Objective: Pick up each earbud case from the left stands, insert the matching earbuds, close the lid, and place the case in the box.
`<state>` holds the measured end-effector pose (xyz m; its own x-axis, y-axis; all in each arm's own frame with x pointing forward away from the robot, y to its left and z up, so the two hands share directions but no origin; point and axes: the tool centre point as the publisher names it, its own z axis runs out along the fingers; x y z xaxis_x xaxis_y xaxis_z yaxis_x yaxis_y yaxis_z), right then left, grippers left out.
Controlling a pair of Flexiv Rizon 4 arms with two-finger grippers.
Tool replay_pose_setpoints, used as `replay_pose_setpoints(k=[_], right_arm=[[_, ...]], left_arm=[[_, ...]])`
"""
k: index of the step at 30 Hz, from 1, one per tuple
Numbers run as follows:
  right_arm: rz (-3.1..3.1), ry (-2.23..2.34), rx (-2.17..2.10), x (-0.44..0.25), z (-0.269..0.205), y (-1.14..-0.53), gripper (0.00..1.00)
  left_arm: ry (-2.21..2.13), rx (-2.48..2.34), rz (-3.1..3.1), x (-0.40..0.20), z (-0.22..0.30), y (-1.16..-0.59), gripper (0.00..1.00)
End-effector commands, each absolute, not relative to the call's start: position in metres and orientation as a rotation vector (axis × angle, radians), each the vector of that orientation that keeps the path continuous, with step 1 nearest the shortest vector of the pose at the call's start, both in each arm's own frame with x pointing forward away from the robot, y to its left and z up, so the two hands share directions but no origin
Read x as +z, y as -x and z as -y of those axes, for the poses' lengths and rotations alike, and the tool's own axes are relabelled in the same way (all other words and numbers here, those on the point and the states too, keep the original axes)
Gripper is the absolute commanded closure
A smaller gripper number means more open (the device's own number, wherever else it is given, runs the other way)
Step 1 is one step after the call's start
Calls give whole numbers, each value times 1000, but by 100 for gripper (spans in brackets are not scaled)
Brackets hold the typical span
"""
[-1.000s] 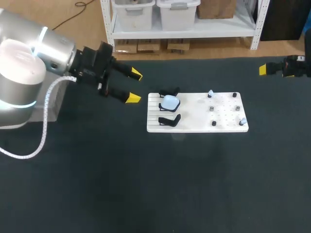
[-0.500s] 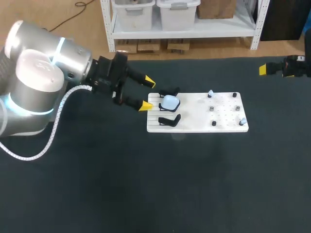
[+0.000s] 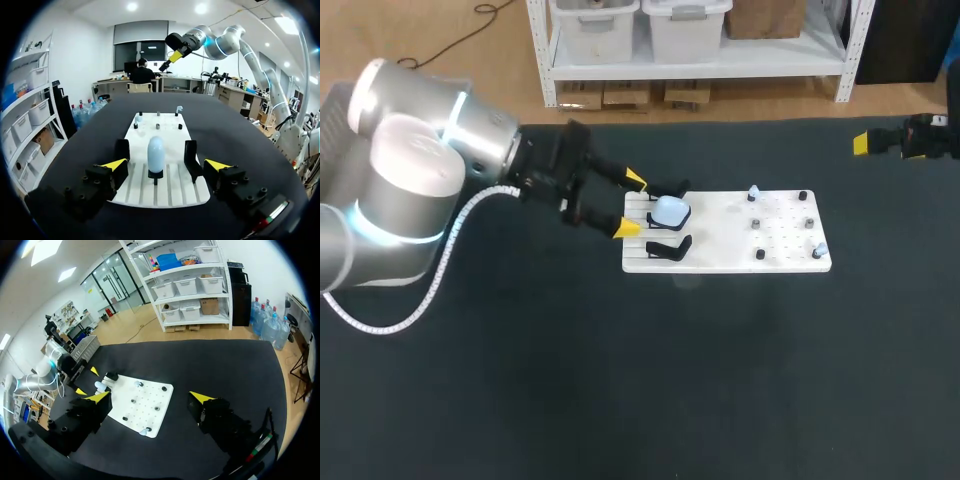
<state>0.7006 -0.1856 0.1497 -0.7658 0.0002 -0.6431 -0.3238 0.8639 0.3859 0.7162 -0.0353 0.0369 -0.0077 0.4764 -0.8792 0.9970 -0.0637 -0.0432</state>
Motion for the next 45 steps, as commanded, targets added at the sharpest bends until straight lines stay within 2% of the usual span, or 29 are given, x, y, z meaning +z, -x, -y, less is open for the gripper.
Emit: replay_pose_setpoints(k=[1, 3, 4, 7, 13, 19, 29, 45], right_arm=[[-2372, 234, 641, 150, 186, -700, 0], [-2372, 234, 641, 150, 186, -700, 0], [-2372, 234, 641, 150, 186, -700, 0], [-2372, 234, 641, 150, 186, -700, 0], [-2372, 234, 641, 150, 186, -700, 0], [-2372, 234, 641, 150, 186, -700, 0], [-2372, 234, 641, 150, 186, -700, 0], [-2372, 234, 641, 150, 186, -700, 0]], left_arm=[[-1609, -1012, -1550, 30, 41, -719, 2], [-1605, -1013, -1550, 28, 42, -720, 17], [-1604, -1013, -1550, 28, 43, -720, 22], [-1600, -1014, -1550, 27, 45, -721, 22], [-1606, -1016, -1553, 24, 50, -722, 34], [-1598, -1022, -1558, 22, 54, -724, 33], [-1585, -1015, -1559, 19, 60, -729, 43], [-1580, -998, -1546, 13, 67, -735, 51]])
